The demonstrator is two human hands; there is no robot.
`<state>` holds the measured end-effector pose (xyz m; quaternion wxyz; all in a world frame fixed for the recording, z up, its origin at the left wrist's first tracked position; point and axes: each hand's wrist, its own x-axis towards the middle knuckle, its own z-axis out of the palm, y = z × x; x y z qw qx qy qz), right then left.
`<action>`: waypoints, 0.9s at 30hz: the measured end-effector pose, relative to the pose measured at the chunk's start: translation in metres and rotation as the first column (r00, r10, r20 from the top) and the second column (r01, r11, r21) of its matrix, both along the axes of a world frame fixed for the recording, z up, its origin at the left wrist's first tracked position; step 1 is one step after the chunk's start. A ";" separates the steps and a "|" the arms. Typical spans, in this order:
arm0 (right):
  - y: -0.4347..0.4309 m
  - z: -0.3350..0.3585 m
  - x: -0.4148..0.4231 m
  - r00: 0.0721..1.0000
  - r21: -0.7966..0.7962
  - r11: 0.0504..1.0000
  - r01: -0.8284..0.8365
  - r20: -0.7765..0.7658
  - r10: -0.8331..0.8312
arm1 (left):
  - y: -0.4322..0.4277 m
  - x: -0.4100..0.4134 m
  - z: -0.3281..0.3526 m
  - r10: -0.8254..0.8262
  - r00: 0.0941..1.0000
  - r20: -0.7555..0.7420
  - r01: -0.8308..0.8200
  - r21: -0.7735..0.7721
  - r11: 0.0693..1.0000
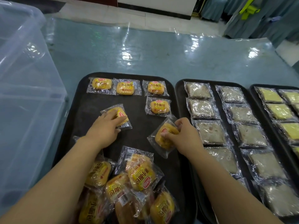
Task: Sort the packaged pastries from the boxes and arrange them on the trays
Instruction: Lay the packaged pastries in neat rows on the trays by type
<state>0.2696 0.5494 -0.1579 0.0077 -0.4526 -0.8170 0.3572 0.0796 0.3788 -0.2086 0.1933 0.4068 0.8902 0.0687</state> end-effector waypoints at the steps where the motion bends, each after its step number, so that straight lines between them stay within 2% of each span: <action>1: 0.000 0.001 -0.004 1.000 -0.020 1.000 0.017 -0.024 -0.018 | 0.001 -0.001 0.000 -0.012 1.000 -0.023 0.011 -0.024 1.000; 4: -0.002 0.001 -0.017 0.991 -0.111 0.992 0.067 -0.104 -0.079 | 0.004 0.000 0.001 0.006 0.991 -0.130 -0.019 -0.101 0.995; 8: -0.008 -0.005 -0.036 0.974 -0.308 0.945 0.108 -0.155 -0.162 | 0.006 -0.003 0.004 0.137 0.965 -0.225 -0.172 -0.145 0.974; 12: -0.019 -0.011 -0.056 0.950 -0.491 0.850 0.191 -0.125 -0.286 | -0.001 -0.009 0.001 0.228 0.951 -0.207 -0.257 -0.125 0.958; 14: -0.025 -0.016 -0.063 0.956 -0.506 0.839 0.200 -0.085 -0.279 | -0.007 -0.010 -0.001 0.247 0.953 -0.178 -0.267 -0.103 0.958; 15: -0.027 -0.019 -0.065 0.971 -0.462 0.868 0.182 -0.056 -0.234 | -0.009 -0.009 -0.002 0.252 0.952 -0.172 -0.271 -0.095 0.958; 17: -0.030 -0.024 -0.065 0.997 -0.264 0.962 0.067 0.050 -0.056 | -0.013 -0.009 -0.004 0.264 0.949 -0.172 -0.282 -0.090 0.955; 19: -0.033 -0.025 -0.063 0.972 -0.043 0.995 -0.095 0.213 0.102 | -0.016 -0.008 -0.004 0.288 0.942 -0.172 -0.308 -0.103 0.946; 21: -0.036 -0.025 -0.059 0.934 0.118 0.969 -0.218 0.314 0.172 | -0.017 -0.007 -0.002 0.324 0.930 -0.175 -0.348 -0.124 0.929; 23: -0.040 -0.024 -0.055 0.920 0.223 0.920 -0.321 0.303 0.248 | -0.018 -0.004 0.000 0.338 0.925 -0.172 -0.360 -0.120 0.925; 25: -0.046 -0.022 -0.052 0.893 0.258 0.862 -0.437 0.238 0.381 | -0.020 -0.002 0.000 0.312 0.932 -0.186 -0.329 -0.071 0.942; 27: -0.051 -0.020 -0.051 0.813 0.206 0.791 -0.576 0.247 0.528 | -0.024 0.000 -0.001 0.278 0.944 -0.178 -0.286 -0.022 0.958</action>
